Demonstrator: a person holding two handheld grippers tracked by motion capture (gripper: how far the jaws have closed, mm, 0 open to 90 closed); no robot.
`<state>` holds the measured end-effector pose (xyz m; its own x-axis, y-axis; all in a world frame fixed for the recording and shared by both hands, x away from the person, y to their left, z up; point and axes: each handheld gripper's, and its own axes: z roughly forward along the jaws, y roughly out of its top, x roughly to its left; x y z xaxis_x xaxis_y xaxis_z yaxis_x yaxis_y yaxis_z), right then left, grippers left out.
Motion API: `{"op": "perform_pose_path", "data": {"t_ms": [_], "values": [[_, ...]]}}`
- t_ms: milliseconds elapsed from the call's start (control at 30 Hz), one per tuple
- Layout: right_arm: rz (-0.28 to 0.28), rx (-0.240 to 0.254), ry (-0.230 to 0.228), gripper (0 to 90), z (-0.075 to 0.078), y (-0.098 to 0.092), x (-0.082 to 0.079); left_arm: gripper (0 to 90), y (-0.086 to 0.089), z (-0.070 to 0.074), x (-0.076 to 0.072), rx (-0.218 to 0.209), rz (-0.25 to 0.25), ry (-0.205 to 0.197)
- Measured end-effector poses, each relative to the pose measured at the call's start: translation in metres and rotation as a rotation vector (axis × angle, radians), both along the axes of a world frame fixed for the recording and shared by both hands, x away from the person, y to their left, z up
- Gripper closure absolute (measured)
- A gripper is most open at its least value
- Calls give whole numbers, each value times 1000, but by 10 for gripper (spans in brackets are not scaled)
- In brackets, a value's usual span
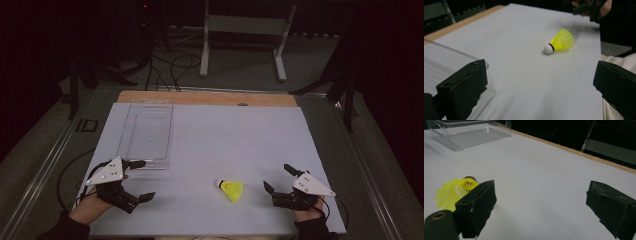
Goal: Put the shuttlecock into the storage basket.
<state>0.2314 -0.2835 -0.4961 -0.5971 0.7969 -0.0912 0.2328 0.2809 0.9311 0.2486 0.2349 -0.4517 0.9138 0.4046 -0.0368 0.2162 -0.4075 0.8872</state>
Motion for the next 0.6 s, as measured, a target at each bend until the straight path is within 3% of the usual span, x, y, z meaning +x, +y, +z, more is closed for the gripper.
{"op": "perform_pose_path", "data": {"t_ms": [67, 100, 367, 600], "values": [[0, -1, 0, 89, 0, 0, 0, 0, -1, 0, 1, 12, -8, 6], [1, 0, 3, 89, 0, 0, 0, 0, -2, 1, 1, 51, -19, 9], [8, 0, 13, 89, -1, 1, 1, 0, -5, 3, 4, 134, -67, 36], [9, 4, 15, 89, -1, 1, 1, 0, -8, 5, 5, 178, -79, 47]]}}
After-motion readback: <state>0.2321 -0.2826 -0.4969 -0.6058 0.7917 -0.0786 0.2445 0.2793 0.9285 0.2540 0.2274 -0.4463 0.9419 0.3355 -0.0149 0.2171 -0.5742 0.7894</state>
